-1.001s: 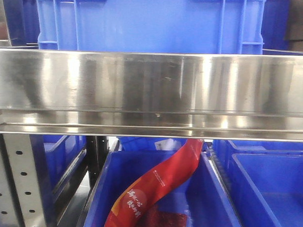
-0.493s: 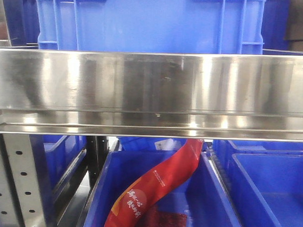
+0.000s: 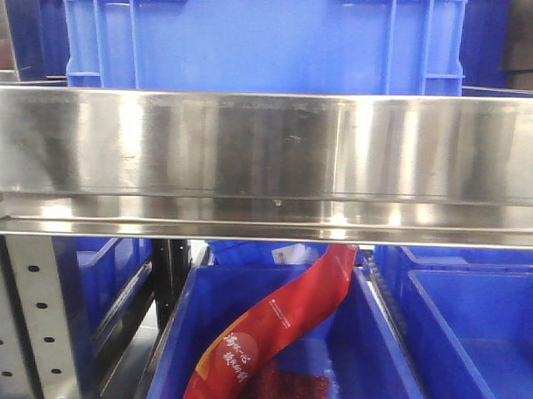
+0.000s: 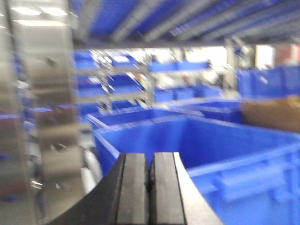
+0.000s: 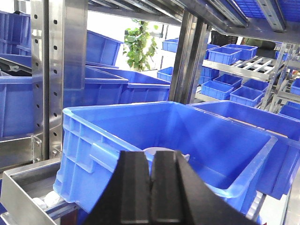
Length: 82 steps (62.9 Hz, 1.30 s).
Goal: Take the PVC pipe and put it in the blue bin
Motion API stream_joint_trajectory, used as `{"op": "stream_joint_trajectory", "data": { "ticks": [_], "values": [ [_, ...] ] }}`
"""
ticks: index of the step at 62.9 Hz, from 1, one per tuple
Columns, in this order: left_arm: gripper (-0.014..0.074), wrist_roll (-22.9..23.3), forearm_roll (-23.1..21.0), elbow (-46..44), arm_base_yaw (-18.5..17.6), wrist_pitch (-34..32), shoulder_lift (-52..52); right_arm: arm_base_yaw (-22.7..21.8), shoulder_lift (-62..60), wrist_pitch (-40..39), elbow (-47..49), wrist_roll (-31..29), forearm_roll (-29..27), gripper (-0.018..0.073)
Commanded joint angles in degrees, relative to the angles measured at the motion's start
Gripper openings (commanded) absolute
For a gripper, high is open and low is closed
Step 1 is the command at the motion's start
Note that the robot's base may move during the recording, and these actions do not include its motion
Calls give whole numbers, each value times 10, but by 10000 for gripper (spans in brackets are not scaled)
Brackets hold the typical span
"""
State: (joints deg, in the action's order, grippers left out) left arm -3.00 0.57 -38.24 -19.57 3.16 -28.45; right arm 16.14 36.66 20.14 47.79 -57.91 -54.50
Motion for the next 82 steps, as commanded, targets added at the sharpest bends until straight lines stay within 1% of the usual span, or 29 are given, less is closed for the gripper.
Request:
{"op": "stream_joint_trajectory", "data": {
  "ticks": [1,35,59,82],
  "values": [
    [-111,0,-1,-1,21,-7,25,0,-3,-8,-1,-1,3,-162],
    [-111,0,-1,8,82,-8,67,0,-3,-8,-1,-1,3,-162],
    [-111,0,-1,95,108,-8,115,0,-3,-8,-1,-1,3,-162],
    [-111,0,-1,194,136,-8,200,0,-3,-8,-1,-1,3,-162]
  ]
}}
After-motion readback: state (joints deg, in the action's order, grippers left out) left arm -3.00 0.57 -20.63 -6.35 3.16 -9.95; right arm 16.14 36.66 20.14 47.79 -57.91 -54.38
